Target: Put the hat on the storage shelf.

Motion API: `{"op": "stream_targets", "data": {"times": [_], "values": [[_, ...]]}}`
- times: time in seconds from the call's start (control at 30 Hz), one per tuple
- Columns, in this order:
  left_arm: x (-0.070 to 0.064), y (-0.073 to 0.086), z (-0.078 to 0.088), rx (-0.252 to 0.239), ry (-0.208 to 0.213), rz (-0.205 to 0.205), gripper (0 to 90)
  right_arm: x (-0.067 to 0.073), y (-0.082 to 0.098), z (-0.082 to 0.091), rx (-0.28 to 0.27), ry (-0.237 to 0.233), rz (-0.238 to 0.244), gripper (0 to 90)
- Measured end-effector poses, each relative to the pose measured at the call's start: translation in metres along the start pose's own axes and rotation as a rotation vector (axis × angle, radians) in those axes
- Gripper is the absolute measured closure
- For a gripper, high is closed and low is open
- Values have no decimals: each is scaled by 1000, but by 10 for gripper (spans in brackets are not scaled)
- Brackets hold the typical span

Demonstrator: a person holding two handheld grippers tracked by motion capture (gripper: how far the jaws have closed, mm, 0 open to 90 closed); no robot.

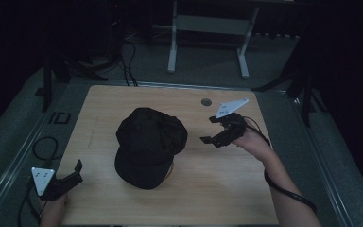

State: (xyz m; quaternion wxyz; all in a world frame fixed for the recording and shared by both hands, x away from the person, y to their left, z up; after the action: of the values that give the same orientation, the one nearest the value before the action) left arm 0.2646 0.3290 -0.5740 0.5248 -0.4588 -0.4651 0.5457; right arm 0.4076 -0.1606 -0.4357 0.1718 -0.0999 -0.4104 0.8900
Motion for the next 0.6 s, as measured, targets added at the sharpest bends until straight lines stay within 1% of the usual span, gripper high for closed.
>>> {"op": "stream_targets", "data": {"times": [0.03, 0.1, 0.13, 0.17, 0.2, 0.23, 0.33, 0.47, 0.53, 0.6], "values": [[0, 0, 0, -1, -1, 1, 18, -2, 4, 0, 4, 4, -5, 133], [0, 0, 0, -1, -1, 1, 18, -6, 19, -1, 15, 27, -21, 133], [0, 0, 0, 1, -1, -1, 18, -8, 24, -1, 17, 29, -32, 134], [0, 0, 0, 0, -1, 1, 18, -10, 33, -2, 23, 31, -48, 137], [0, 0, 0, 0, -1, 0, 18, -11, 38, -2, 22, 36, -56, 137], [0, 0, 0, 0, -1, 0, 18, -13, 47, -3, 23, 40, -67, 137], [0, 0, 0, 0, -2, -1, 18, -18, 68, -4, 32, 61, -97, 137], [0, 0, 0, 0, -3, -1, 18, -23, 90, -2, 2, 89, -146, 136], [0, 0, 0, -1, -3, -2, 18, -26, 103, 0, -30, 117, -176, 137], [0, 0, 0, -1, -3, -3, 18, -29, 115, 2, -53, 155, -203, 137]]}}
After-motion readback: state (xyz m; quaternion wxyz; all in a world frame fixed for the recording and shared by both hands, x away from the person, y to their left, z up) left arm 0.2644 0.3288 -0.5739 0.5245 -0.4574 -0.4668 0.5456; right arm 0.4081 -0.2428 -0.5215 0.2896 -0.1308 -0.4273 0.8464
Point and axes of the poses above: each handheld gripper's, and its own axes: z roughly backward along the jaws, y roughly out of its underside, x roughly to its left, the point moved 5 cm from there along -z, roughly forward along the jaws, and after that the axes turned 4 degrees about -x, right-handed, at the moved point
